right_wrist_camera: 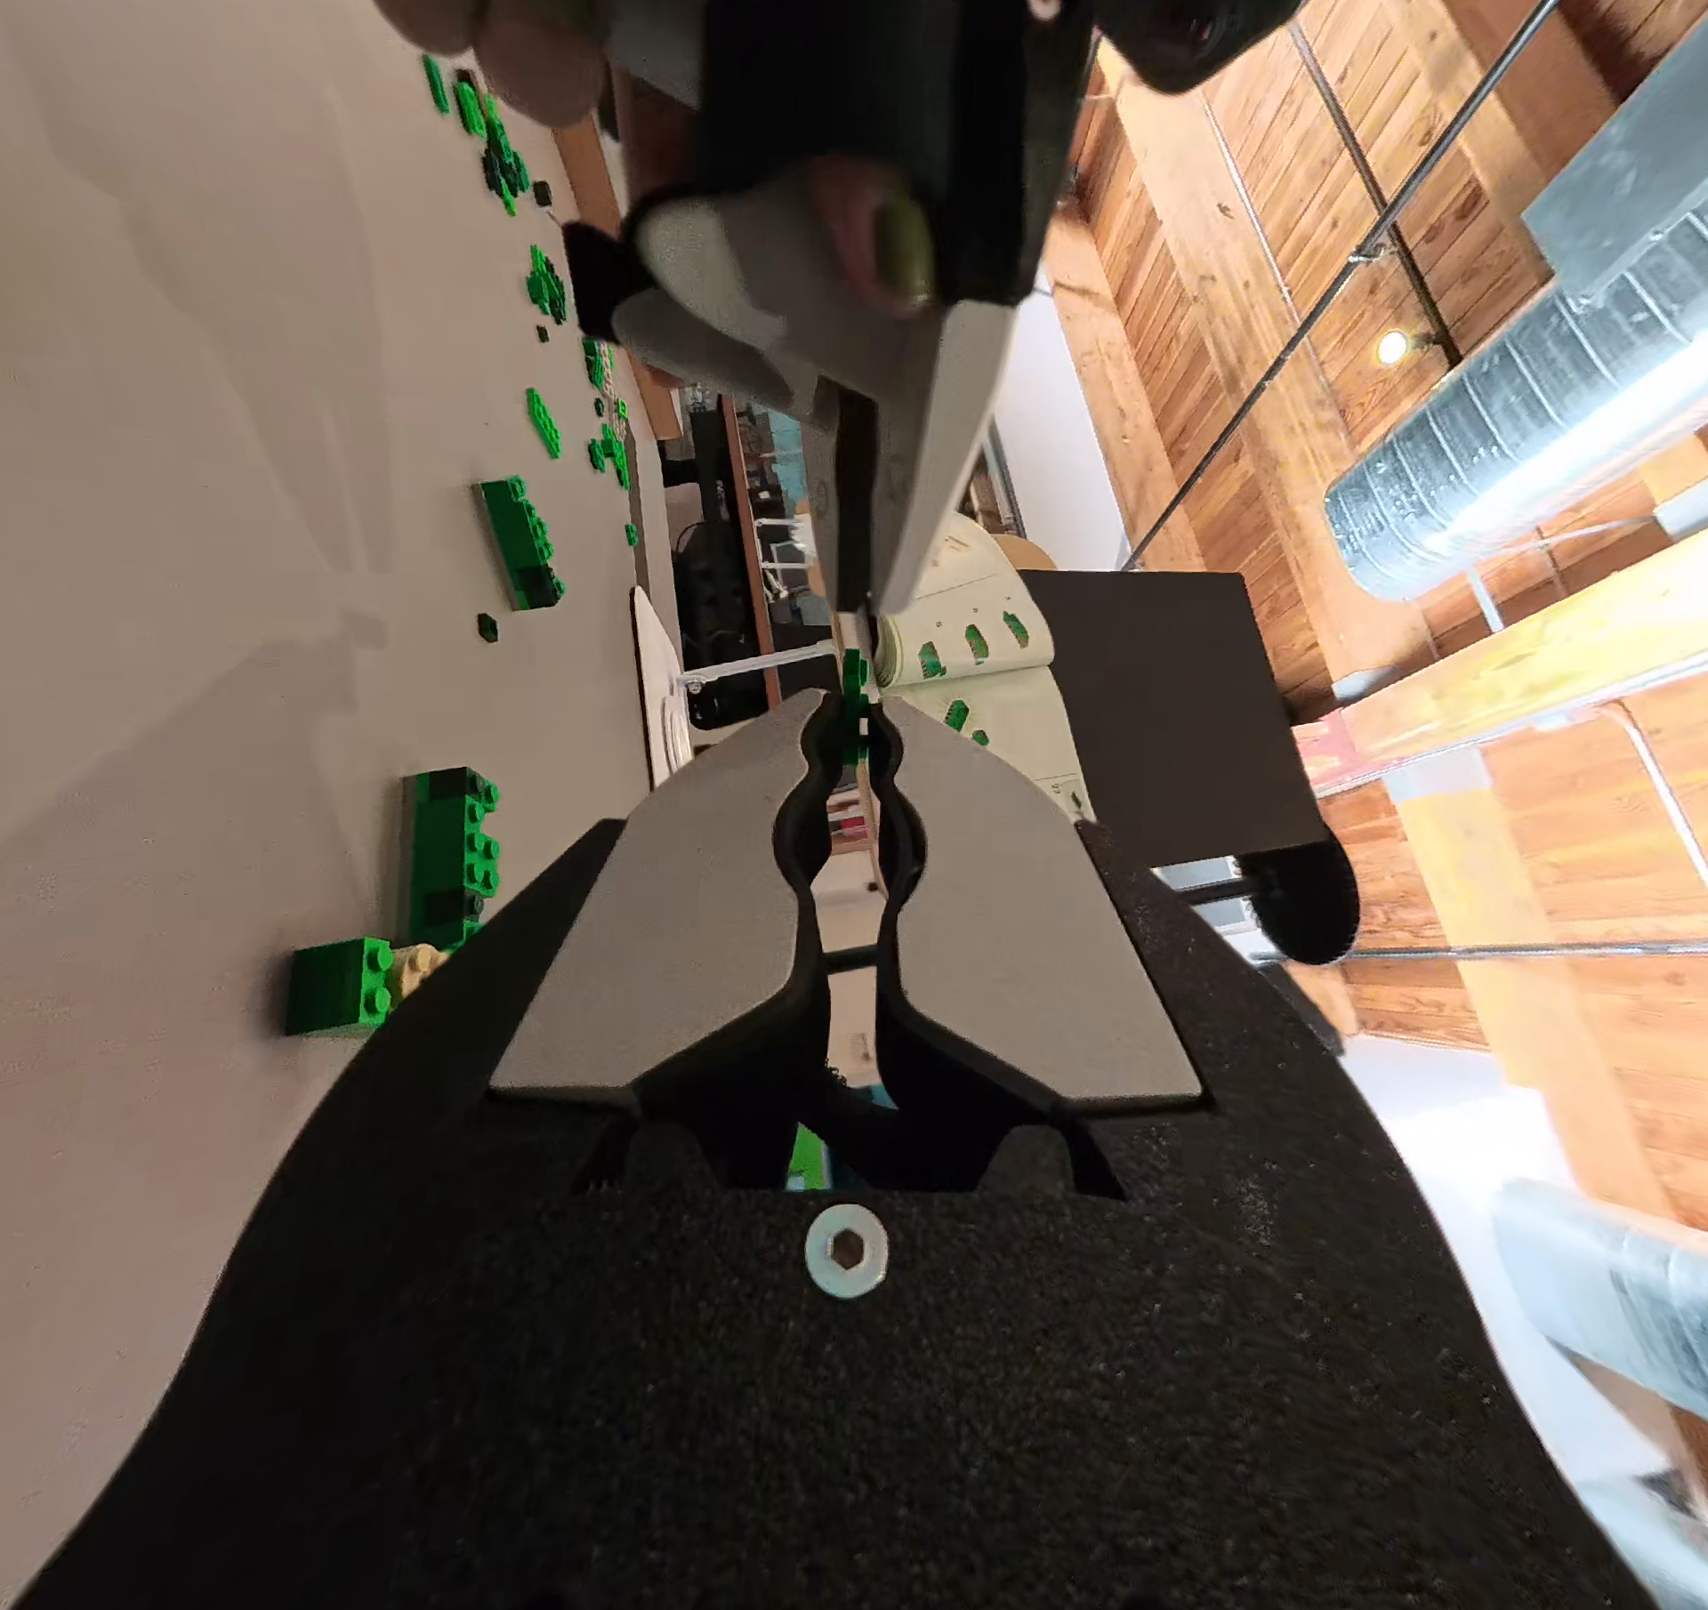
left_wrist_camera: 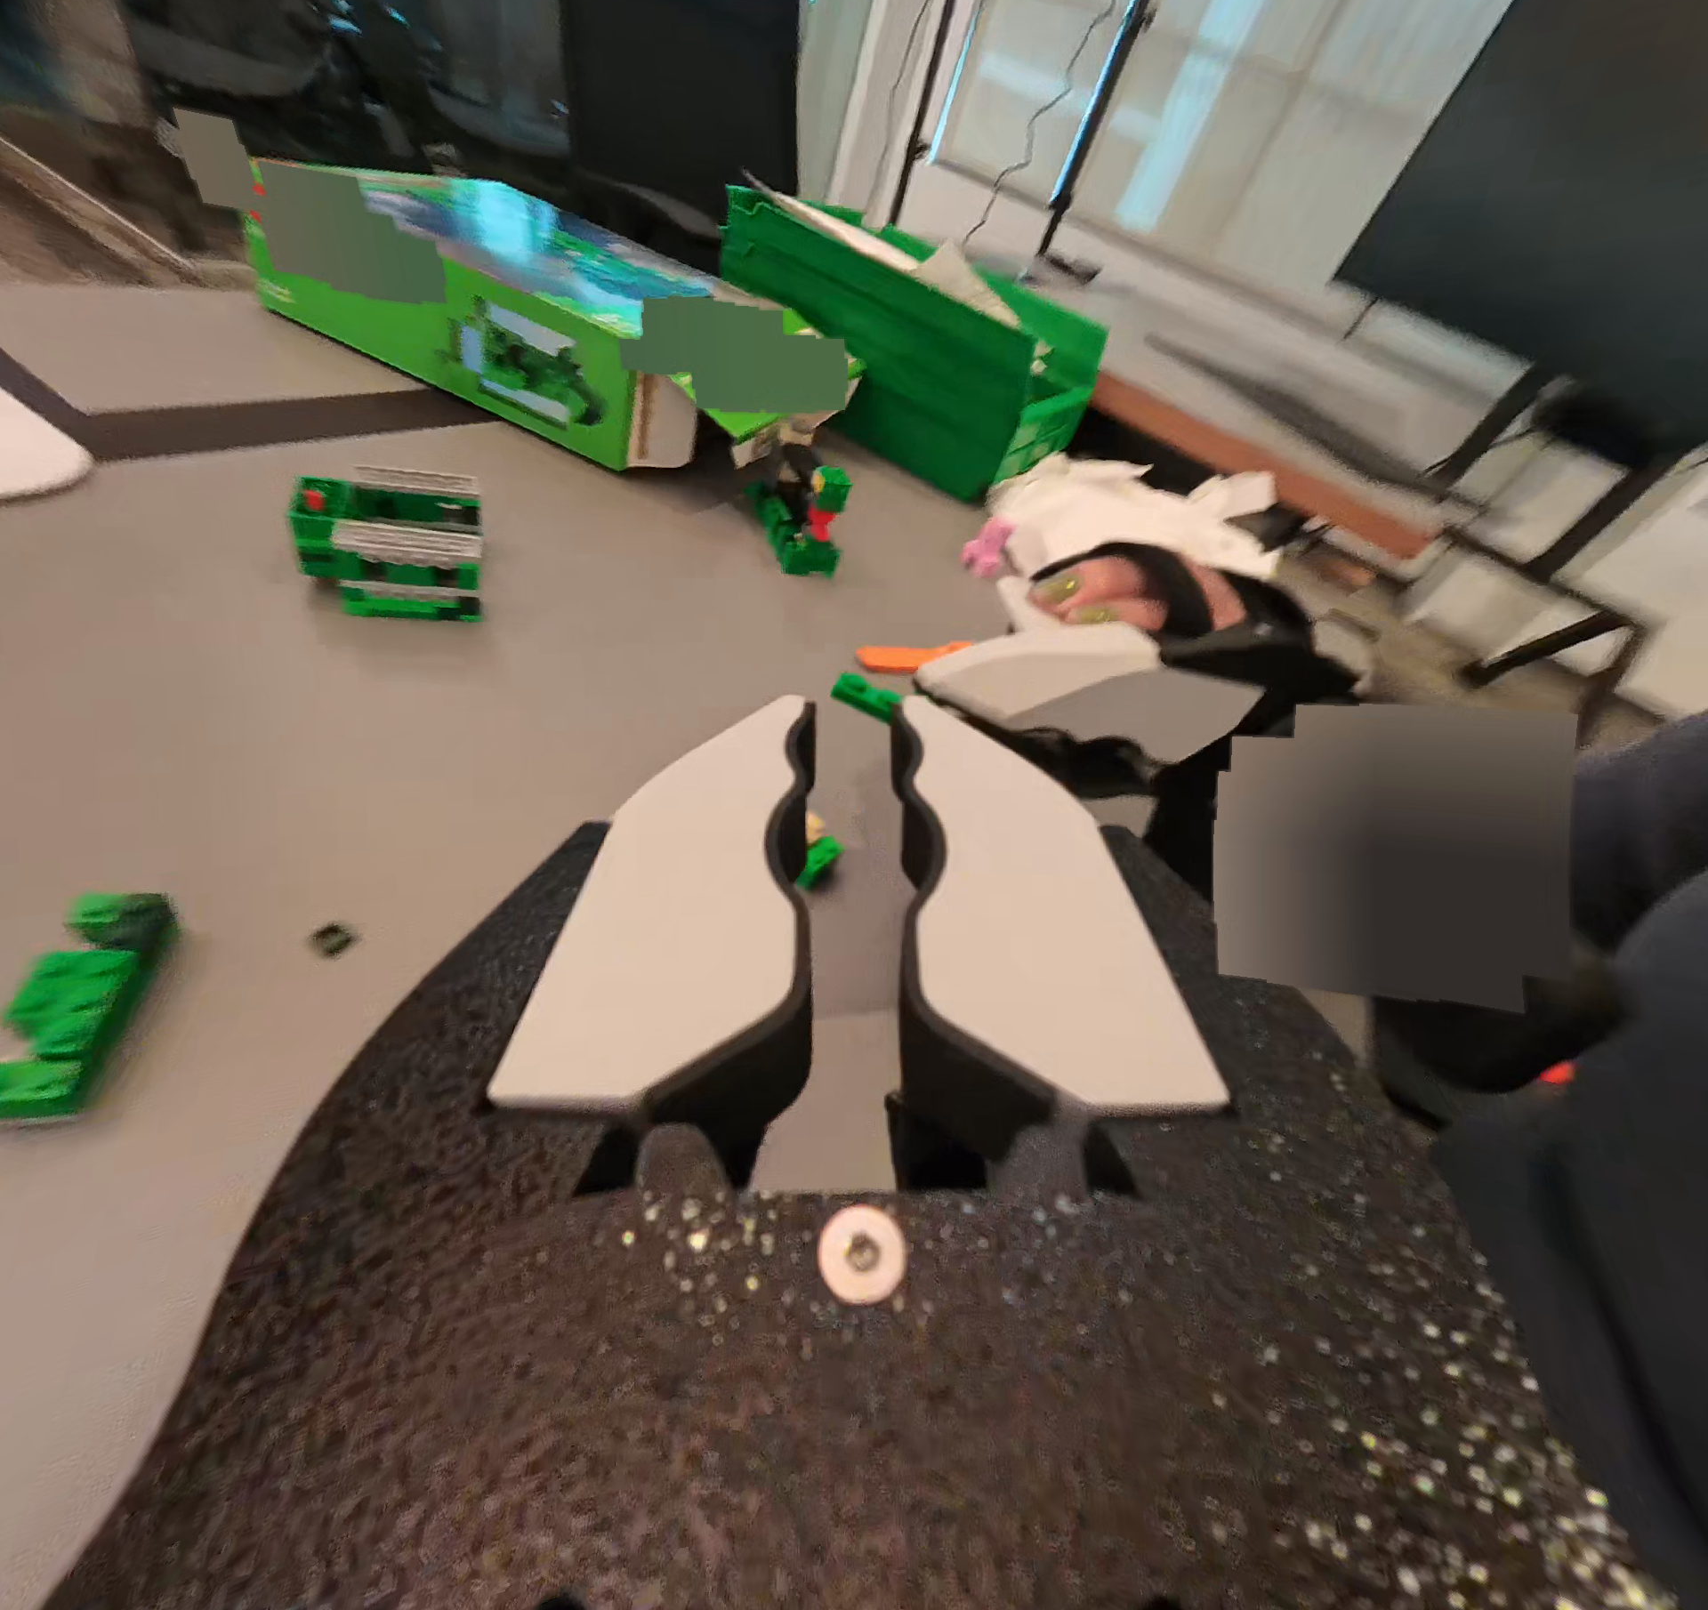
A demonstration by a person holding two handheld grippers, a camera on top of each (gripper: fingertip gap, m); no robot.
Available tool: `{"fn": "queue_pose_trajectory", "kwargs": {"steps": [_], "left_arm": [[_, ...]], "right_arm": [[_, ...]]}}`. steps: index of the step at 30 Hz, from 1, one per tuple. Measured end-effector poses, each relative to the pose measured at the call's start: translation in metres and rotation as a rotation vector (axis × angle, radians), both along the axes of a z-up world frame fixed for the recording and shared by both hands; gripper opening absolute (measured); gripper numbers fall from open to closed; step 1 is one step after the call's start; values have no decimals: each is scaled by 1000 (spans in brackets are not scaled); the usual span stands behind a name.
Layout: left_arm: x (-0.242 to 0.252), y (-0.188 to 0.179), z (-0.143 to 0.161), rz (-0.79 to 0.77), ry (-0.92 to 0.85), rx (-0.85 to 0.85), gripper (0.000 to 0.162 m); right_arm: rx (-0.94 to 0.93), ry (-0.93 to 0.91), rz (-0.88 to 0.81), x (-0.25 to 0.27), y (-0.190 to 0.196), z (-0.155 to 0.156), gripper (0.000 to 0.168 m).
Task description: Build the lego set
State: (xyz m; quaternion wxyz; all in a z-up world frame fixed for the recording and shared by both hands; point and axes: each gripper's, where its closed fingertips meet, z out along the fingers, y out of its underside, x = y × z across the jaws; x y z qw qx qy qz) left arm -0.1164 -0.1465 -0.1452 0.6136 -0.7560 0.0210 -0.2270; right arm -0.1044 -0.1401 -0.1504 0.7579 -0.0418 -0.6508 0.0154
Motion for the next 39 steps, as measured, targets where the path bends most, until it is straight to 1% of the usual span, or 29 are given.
{"fn": "queue_pose_trajectory", "kwargs": {"steps": [2, 4, 6, 8, 10, 13, 14, 16, 18, 21, 24, 27, 31, 33, 35, 37, 39], "left_arm": [[2, 2, 0, -35, -106, -21, 22], [4, 4, -5, -53, -163, -52, 25], [6, 5, -9, -68, -184, -68, 21], [9, 4, -9, -91, -207, -61, 12], [9, 4, -9, -103, -227, -61, 10], [7, 2, -5, -122, -288, -37, 4], [3, 2, -7, -112, -293, -44, 4], [-6, -2, -13, -110, -287, -88, 2], [-11, -10, -28, -144, -277, -203, 2], [-12, -29, -60, -231, -274, -460, 2], [-16, -39, -78, -254, -285, -592, 2], [-20, -45, -97, -252, -240, -711, 2], [-23, -43, -106, -232, -199, -747, 5], [-26, -42, -111, -211, -157, -761, 21], [-27, -41, -111, -201, -149, -749, 25], [-31, -38, -108, -159, -126, -723, 34], [-31, -33, -102, -128, -85, -669, 34]], "right_arm": [[32, -2, -2, -1, -1, -2, 4], [43, 1, 1, -1, -3, -2, 4], [48, 4, 7, 0, -5, -2, 4], [55, -4, 2, -1, -5, -3, 4], [27, -14, 13, -1, -6, -5, 5], [-159, -57, 54, -2, -5, -6, 9], [-244, -73, 59, -2, -1, -5, 17], [-453, -101, 62, -2, 12, -1, 25], [-662, -111, 63, -2, 28, 6, 29], [-896, -119, 47, -1, 50, 9, 26], [-1076, -201, 36, -3, 60, -1, 24], [-1217, -288, 20, -6, 64, -15, 24], [-1380, -426, 39, -7, 63, -31, 24], [-1470, -508, 56, -5, 63, -39, 26], [-1564, -600, 91, -1, 62, -46, 26], [-1652, -694, 124, 4, 61, -53, 26], [-1702, -776, 144, 9, 58, -60, 27]]}}
